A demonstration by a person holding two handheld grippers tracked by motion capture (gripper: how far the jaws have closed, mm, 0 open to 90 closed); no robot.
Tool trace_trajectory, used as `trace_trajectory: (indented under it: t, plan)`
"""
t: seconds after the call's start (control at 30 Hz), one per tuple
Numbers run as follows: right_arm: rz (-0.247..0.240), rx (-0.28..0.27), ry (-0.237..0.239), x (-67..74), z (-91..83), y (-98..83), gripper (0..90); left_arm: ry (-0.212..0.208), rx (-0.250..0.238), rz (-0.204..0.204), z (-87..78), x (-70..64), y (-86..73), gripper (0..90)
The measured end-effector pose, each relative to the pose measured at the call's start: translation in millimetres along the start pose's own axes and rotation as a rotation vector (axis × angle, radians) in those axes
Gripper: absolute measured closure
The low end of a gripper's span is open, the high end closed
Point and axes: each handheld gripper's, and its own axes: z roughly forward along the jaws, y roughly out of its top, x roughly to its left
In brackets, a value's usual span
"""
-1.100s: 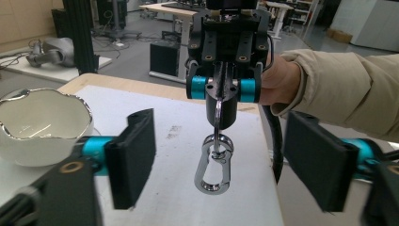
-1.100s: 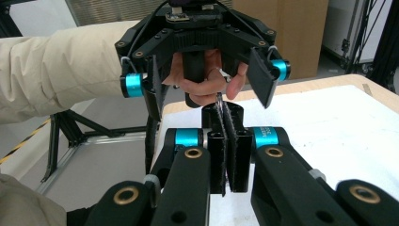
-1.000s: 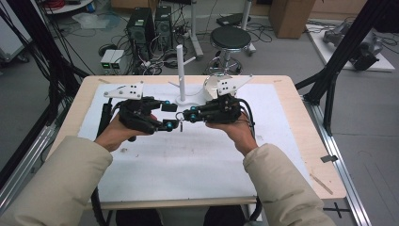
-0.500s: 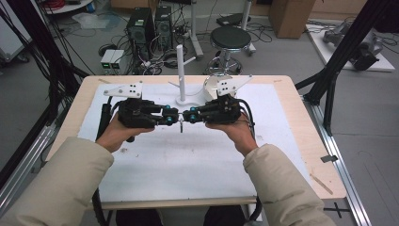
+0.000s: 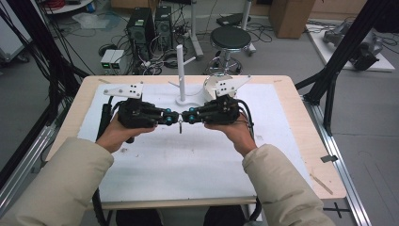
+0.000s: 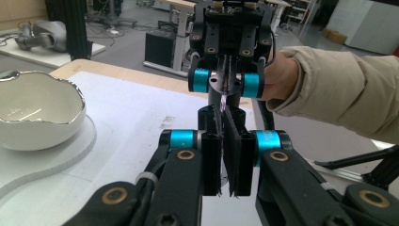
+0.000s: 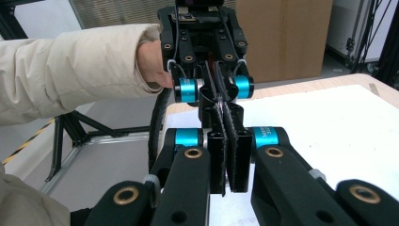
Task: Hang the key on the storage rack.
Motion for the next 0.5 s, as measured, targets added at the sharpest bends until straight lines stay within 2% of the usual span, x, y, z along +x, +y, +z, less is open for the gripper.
trace_trajectory:
  t: [0.23, 0.5]
  plan:
    - [0.013, -0.009, 0.008, -1.3, 0.3, -1.2, 88.9, -0.004, 0.006, -0.009, 0.4, 0.7, 0.1, 87.0]
    - [-0.012, -0.018, 0.01, -3.0, 0.5, -1.3, 88.2, -0.002, 0.006, -0.022, 0.0, 0.0, 1.0, 88.2]
